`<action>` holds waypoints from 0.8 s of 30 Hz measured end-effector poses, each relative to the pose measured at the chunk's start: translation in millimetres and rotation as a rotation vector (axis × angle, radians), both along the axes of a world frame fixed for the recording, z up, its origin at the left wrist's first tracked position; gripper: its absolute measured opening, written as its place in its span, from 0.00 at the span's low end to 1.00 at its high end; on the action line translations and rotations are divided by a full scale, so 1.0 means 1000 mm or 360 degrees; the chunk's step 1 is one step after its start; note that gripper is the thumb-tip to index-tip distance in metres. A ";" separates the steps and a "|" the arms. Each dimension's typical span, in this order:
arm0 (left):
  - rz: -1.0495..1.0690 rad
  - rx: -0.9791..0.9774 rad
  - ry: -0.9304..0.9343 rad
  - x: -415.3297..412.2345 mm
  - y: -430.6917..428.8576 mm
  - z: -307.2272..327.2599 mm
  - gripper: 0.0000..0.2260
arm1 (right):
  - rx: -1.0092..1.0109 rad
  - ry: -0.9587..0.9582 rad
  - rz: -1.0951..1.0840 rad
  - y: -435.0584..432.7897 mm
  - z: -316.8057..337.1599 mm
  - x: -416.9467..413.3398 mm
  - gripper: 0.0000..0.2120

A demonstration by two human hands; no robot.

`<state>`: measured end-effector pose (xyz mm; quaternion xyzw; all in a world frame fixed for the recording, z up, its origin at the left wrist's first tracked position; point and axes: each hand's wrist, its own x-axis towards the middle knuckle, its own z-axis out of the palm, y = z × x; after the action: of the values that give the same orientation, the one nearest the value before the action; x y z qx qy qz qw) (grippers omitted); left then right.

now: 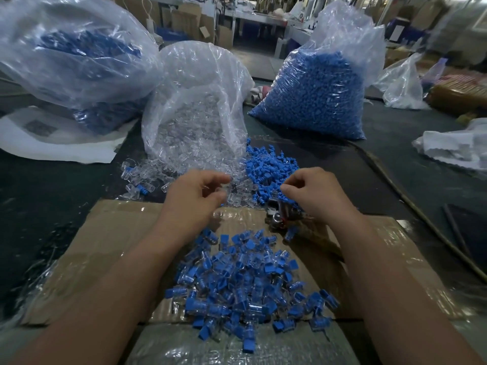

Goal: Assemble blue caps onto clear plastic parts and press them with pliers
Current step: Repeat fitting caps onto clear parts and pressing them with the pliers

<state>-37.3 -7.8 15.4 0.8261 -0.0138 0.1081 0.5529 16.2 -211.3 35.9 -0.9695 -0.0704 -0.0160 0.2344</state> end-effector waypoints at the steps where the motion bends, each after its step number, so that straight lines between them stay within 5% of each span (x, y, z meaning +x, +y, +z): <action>1: -0.0044 -0.0012 0.0026 -0.001 0.000 0.001 0.12 | -0.0032 0.0013 -0.0022 0.004 0.000 0.003 0.07; 5: -0.0144 -0.0113 0.0112 -0.004 -0.003 0.004 0.14 | -0.0110 0.0068 -0.0105 0.017 -0.004 0.015 0.13; 13: -0.0231 -0.0243 0.0153 -0.005 -0.002 0.009 0.14 | -0.0092 0.0052 -0.0098 0.024 -0.007 0.016 0.11; 24: -0.0270 -0.0248 0.0056 -0.009 -0.010 0.011 0.11 | 0.1122 -0.0177 0.0251 0.038 0.000 -0.055 0.09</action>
<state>-46.7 -17.5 26.3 0.7782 -0.0655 0.0470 0.6229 -38.6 -172.8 35.7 -0.8184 -0.1477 -0.0738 0.5504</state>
